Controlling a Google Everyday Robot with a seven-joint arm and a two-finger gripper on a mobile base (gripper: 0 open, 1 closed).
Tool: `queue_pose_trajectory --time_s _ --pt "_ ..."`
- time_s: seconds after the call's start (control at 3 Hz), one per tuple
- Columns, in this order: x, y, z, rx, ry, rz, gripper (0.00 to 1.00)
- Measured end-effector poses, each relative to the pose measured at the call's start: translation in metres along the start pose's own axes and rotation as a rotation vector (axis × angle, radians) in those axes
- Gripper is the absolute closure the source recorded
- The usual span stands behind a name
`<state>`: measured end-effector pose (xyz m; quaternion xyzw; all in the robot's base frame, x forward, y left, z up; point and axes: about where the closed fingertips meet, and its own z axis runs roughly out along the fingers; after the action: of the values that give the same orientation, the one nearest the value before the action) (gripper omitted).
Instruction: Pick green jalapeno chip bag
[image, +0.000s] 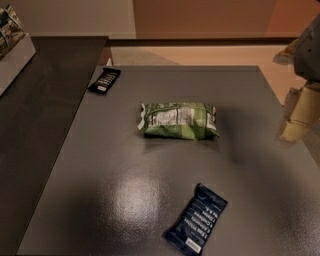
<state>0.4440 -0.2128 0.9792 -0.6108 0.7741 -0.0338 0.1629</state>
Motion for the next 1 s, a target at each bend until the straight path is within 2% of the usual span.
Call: queue_pose_trajectory --time_s 0.33,1.0 --pt "-0.016 -0.008 0.002 -0.014 -0.041 -0.038 0.00" --pt "-0.067 -0.025 0.038 -0.074 -0.120 -0.128 0.00"
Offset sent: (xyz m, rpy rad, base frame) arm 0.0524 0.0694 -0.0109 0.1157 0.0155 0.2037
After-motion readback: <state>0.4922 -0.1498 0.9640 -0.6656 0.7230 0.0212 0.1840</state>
